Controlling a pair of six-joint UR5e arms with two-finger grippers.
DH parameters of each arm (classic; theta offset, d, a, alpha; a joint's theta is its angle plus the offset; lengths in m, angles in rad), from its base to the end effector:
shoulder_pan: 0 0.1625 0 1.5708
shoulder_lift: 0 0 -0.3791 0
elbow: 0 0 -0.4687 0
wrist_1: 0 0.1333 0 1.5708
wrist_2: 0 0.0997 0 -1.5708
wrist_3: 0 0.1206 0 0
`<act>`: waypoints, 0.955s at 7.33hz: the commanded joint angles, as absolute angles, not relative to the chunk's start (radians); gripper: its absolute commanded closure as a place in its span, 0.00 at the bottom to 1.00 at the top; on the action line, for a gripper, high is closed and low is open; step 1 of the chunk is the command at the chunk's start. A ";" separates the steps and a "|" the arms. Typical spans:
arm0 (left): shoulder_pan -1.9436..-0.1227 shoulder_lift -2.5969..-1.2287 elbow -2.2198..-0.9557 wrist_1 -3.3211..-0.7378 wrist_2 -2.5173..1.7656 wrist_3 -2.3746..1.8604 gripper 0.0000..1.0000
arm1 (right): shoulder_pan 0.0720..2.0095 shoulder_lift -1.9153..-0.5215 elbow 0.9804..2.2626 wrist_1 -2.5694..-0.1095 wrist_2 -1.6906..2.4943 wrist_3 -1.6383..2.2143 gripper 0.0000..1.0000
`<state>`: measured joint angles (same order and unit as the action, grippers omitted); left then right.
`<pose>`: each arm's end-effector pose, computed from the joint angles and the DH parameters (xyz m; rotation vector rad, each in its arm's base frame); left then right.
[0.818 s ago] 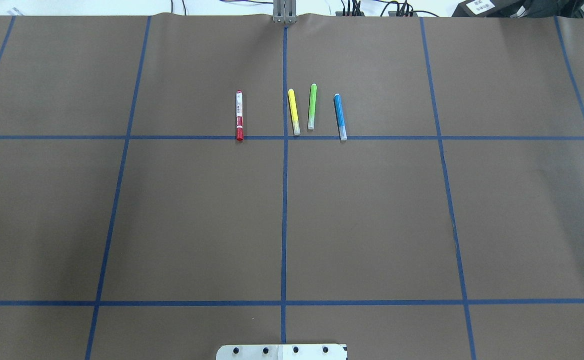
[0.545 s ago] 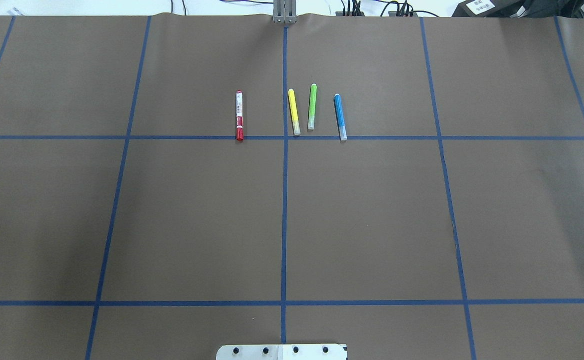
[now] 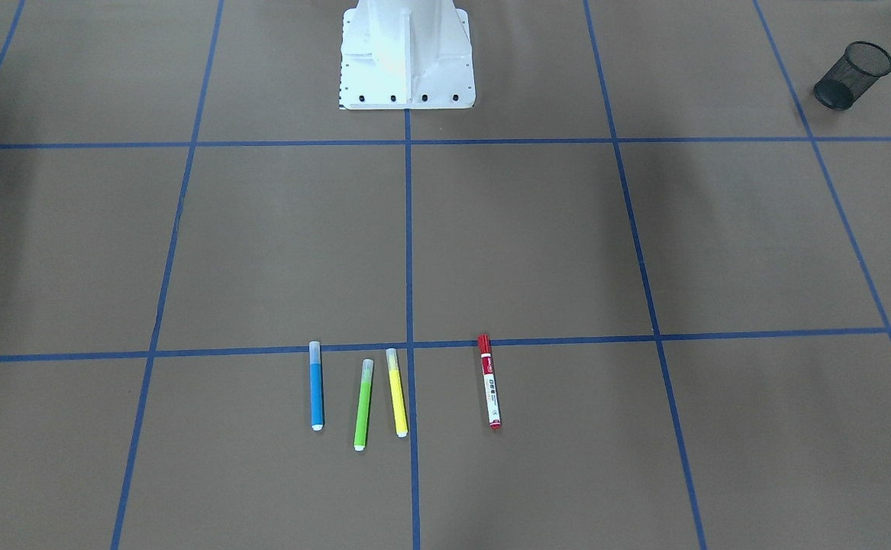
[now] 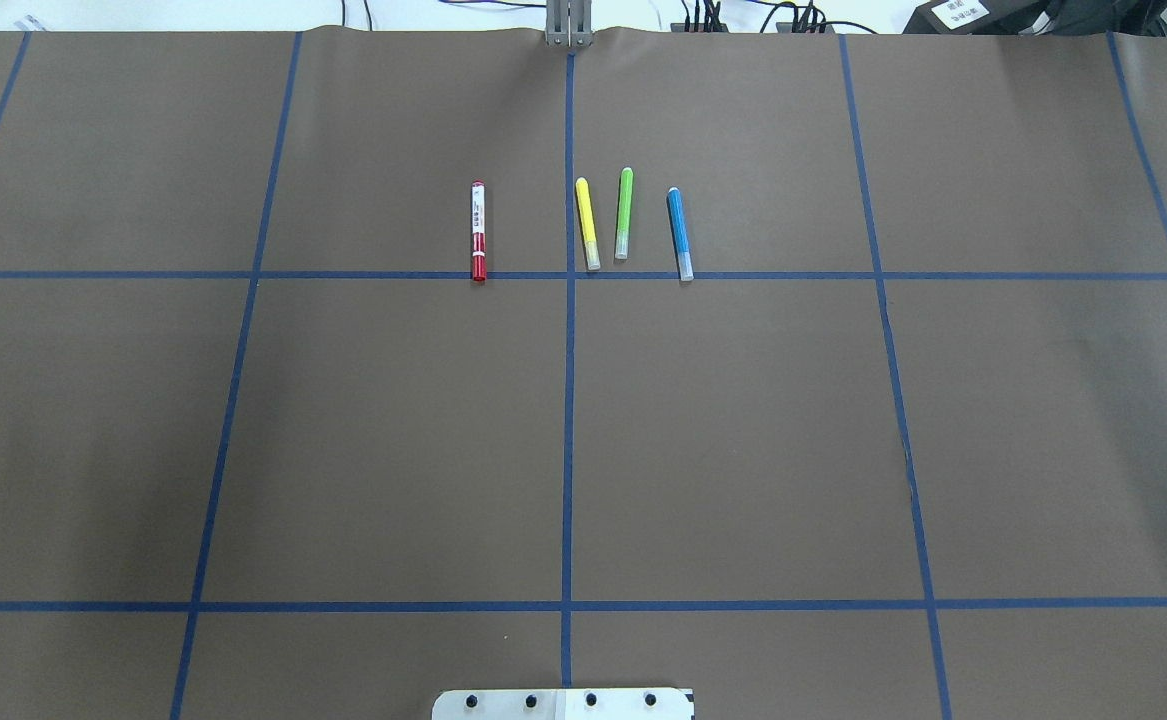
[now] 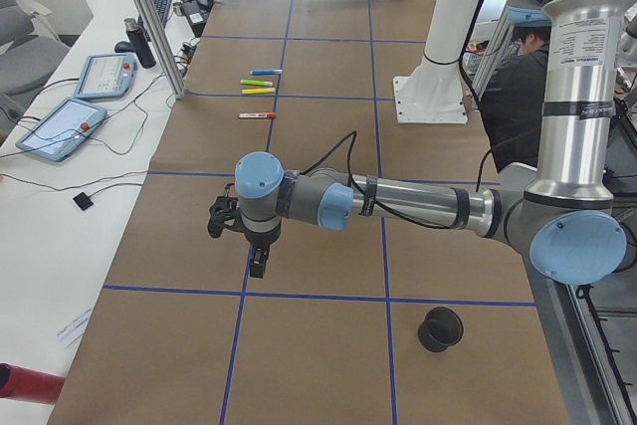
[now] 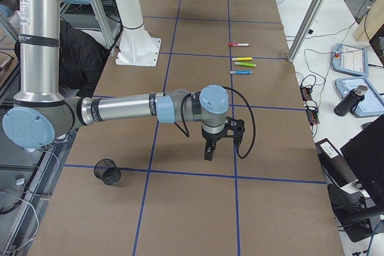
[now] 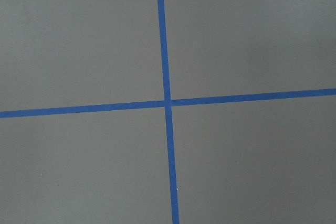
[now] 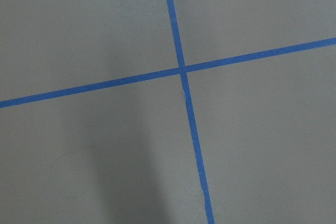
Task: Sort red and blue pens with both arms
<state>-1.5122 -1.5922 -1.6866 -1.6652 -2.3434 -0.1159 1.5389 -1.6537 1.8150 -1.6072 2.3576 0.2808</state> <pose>-0.0145 -0.5911 0.5386 0.1521 0.7851 0.0353 0.0306 -0.5420 0.5371 -0.0054 -0.7957 0.1865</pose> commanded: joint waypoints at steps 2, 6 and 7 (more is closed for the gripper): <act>-1.369 -1.825 -1.687 -1.505 -2.336 -0.219 0.00 | 1.410 -1.536 1.821 -1.646 2.349 0.293 0.00; -1.030 -2.188 -1.537 -1.505 -2.338 -0.639 0.00 | 1.338 -1.394 1.821 -1.761 2.344 0.293 0.00; -0.970 -2.280 -1.429 -1.511 -2.336 -0.665 0.00 | 1.322 -1.391 1.818 -1.755 2.336 0.293 0.00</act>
